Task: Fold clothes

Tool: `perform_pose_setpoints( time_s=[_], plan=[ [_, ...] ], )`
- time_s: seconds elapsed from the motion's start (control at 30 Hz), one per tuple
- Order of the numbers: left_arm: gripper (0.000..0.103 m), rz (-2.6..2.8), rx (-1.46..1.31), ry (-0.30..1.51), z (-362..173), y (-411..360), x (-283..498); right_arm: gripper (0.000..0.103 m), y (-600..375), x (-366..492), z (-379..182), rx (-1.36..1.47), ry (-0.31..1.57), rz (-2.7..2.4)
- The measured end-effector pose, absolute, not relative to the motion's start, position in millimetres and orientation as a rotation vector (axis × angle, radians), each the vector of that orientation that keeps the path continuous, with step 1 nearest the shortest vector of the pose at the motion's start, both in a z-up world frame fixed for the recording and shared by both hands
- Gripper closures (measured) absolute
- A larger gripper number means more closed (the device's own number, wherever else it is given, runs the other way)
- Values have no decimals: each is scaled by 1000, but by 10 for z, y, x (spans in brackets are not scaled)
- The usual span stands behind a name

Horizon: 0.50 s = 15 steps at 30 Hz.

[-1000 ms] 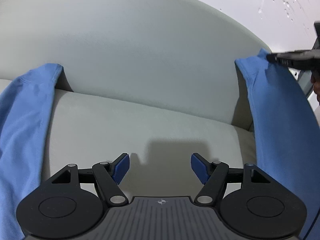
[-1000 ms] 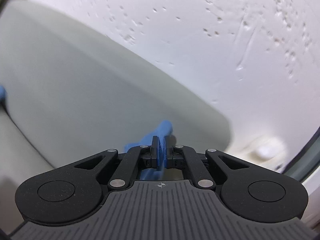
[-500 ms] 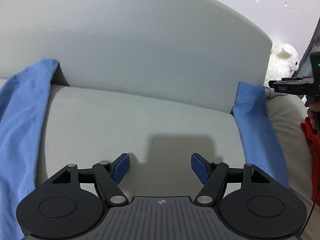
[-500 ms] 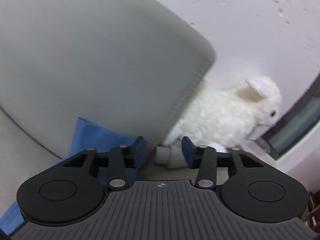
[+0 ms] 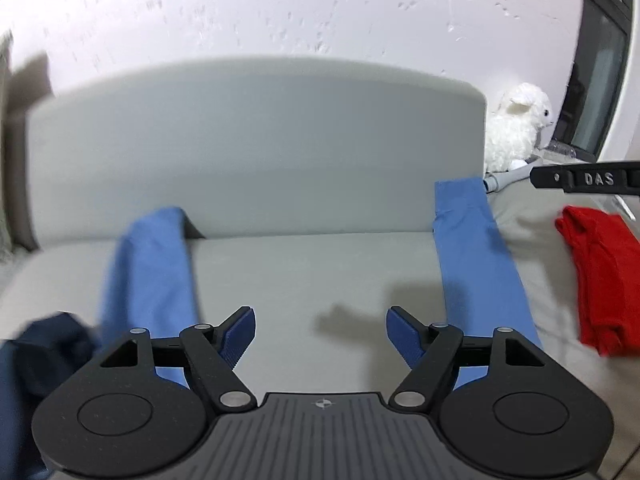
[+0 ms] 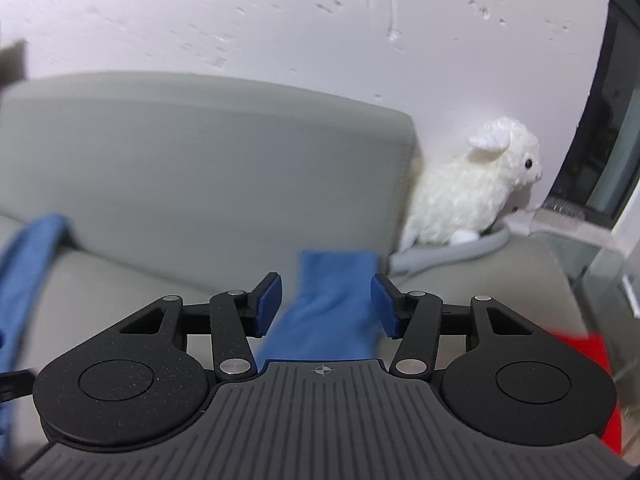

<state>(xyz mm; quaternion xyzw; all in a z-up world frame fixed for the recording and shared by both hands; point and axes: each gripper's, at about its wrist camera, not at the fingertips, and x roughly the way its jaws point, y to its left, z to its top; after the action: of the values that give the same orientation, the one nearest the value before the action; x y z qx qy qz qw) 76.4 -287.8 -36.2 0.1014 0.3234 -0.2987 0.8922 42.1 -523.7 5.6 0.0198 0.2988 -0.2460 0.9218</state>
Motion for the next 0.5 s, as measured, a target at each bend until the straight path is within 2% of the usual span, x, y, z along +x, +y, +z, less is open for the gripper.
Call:
perform_pose_setpoints(
  time_s=[0.23,0.5],
  plan=[
    [26,-583,222,656,23,-2539,61,46,-4374,-418,336,124,598,-477],
    [26,-614,281,690,-107,-2541,-764,45,-3944,-1381,187,296,682,-528]
  ],
)
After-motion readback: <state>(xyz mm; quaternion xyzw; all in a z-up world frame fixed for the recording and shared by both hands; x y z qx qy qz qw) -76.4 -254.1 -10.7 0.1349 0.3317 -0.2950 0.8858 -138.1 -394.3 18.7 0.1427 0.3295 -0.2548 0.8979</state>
